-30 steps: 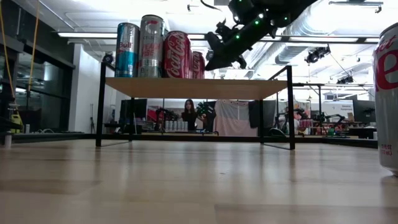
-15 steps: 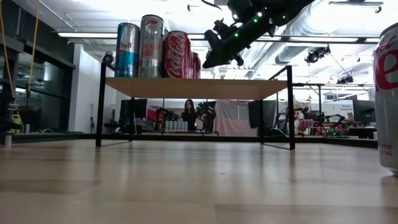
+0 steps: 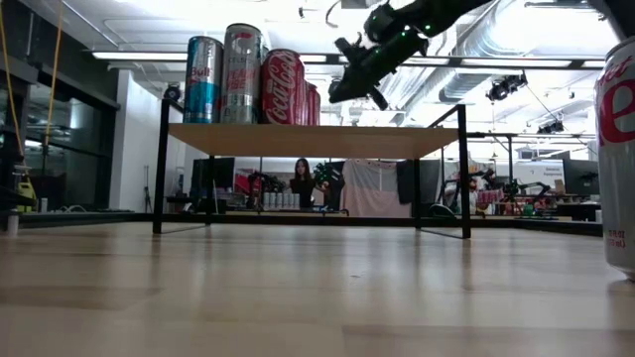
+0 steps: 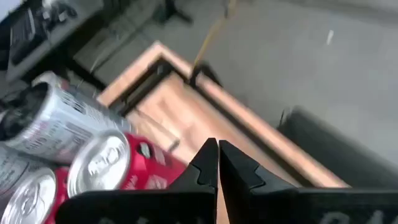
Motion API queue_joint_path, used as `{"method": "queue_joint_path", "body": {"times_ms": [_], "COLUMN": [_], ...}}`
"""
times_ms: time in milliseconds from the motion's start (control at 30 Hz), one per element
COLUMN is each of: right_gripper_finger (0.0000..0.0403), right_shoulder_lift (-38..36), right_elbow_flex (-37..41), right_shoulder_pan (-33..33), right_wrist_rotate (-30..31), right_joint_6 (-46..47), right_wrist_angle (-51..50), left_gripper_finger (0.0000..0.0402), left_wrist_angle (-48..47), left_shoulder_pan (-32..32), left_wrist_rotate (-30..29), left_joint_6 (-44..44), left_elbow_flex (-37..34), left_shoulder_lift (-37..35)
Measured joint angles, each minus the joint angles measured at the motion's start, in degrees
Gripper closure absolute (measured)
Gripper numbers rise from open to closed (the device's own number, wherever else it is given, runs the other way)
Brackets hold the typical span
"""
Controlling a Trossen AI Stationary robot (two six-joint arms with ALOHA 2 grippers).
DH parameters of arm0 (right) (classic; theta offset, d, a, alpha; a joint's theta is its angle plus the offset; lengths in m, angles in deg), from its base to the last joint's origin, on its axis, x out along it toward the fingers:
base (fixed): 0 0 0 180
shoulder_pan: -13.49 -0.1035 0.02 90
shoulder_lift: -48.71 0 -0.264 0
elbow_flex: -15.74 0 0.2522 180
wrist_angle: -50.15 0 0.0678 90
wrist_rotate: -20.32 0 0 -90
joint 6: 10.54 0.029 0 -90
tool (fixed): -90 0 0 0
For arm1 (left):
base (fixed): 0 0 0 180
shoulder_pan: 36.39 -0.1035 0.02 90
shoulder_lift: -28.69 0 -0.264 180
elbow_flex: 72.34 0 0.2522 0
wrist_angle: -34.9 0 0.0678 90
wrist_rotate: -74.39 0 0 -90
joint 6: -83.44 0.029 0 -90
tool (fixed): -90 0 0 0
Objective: Place canned beverage on shelf
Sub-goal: Put the red-white soda can aligned with the other red-white soda cans on the shelf
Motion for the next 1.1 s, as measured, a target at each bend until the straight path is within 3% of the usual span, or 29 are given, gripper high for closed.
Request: {"method": "queue_joint_path", "body": {"times_ms": [133,333,700,1100], "right_gripper_finger": [0.0403,0.0403,0.0403,0.0403], "right_shoulder_lift": [5.87,10.04,10.58,10.58], "right_elbow_flex": [-8.77,-11.95,-11.92,-11.90], "right_shoulder_pan": [1.56,0.05,-3.64,-5.61], "right_wrist_rotate": [-5.47,-8.96,-2.48,-2.38], "right_joint_6": [0.45,3.51,8.21,8.38], "right_wrist_angle": [-11.35,-12.55,-11.19,-8.61], "left_gripper_finger": [0.0401,0.0401,0.0401,0.0402], "left_wrist_angle": [0.01,-0.02,-0.02,-0.02], "left_shoulder_pan": [-0.02,-0.02,-0.02,-0.02], "left_wrist_rotate": [-0.02,-0.26,-1.27,-1.25], "left_joint_6": [0.30,1.43,2.99,1.63], "left_elbow_flex": [0.00,0.00,0.00,0.02], "left_shoulder_lift": [0.00,-0.02,-0.02,-0.02]}}
